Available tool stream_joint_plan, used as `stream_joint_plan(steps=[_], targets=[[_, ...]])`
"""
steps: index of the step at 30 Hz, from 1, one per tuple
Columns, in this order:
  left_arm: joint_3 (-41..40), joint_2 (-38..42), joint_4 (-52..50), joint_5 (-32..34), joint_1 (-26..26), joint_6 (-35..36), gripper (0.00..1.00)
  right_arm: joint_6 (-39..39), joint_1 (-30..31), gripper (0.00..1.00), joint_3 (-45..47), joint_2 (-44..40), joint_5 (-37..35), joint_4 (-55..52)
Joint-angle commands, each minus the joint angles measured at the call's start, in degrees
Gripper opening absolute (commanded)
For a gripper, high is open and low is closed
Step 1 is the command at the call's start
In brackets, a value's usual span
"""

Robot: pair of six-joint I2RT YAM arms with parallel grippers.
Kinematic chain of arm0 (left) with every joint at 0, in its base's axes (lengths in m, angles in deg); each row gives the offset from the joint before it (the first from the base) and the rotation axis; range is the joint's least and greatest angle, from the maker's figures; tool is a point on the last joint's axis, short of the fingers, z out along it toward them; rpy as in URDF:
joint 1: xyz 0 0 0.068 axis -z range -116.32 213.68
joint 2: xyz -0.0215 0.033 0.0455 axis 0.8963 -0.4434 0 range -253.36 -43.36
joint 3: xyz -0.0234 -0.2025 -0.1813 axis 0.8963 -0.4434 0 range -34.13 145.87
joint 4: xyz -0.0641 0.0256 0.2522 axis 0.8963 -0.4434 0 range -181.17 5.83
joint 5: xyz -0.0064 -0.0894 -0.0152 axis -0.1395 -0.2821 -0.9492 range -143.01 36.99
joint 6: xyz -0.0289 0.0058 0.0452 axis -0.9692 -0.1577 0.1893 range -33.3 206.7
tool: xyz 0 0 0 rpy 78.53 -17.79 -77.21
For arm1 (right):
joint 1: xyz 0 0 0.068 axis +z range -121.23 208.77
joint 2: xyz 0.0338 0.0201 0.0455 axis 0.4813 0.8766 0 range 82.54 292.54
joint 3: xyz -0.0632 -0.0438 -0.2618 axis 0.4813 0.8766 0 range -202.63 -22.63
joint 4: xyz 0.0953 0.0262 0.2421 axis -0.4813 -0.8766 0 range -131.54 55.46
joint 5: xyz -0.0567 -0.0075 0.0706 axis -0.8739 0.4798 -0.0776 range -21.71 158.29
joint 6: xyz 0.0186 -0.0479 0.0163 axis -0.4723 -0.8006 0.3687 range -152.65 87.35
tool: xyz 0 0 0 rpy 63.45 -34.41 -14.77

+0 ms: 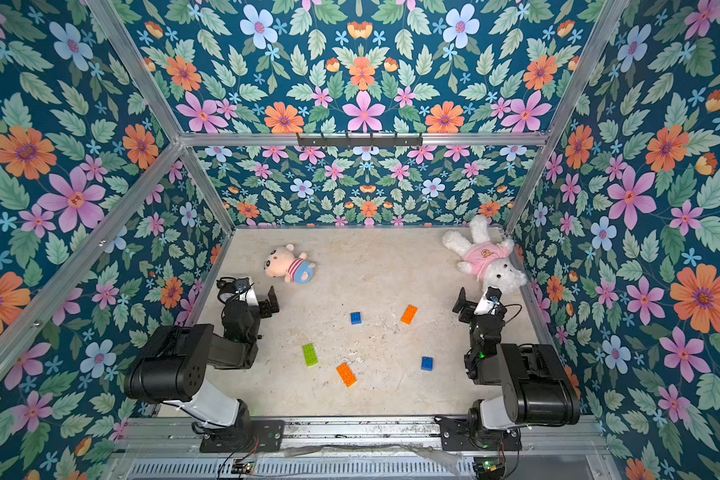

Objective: Assemble the number 5 with lego
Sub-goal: Move the lego brick at the center of the board.

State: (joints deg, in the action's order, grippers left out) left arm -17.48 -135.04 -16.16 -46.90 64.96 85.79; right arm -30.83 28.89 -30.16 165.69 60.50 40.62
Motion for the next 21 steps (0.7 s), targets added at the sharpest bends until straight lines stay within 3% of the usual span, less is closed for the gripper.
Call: stream_joint_plan(steps=[1, 13, 18, 21], targets=[[0.2, 0.1, 0.6, -0.1, 0.0, 0.6, 0.99, -0.4, 0.1, 0.99, -0.1, 0.0, 0.1, 2.0], [-0.5, 0.3, 1.8, -1.0, 0.0, 0.9, 0.99, 1.7, -0.6, 0.99, 1.0, -0.2, -3.0, 3.6], [-5.4, 1.6, 10.0, -1.4, 0.0, 0.9, 0.99, 0.9, -0.5, 0.99, 3.3, -0.8, -1.2, 6.9], [-6.8, 7.2, 8.1, -0.5, 0.0, 0.7, 0.99, 0.5, -0.1, 0.99, 4.6, -5.3, -2.2, 7.8]])
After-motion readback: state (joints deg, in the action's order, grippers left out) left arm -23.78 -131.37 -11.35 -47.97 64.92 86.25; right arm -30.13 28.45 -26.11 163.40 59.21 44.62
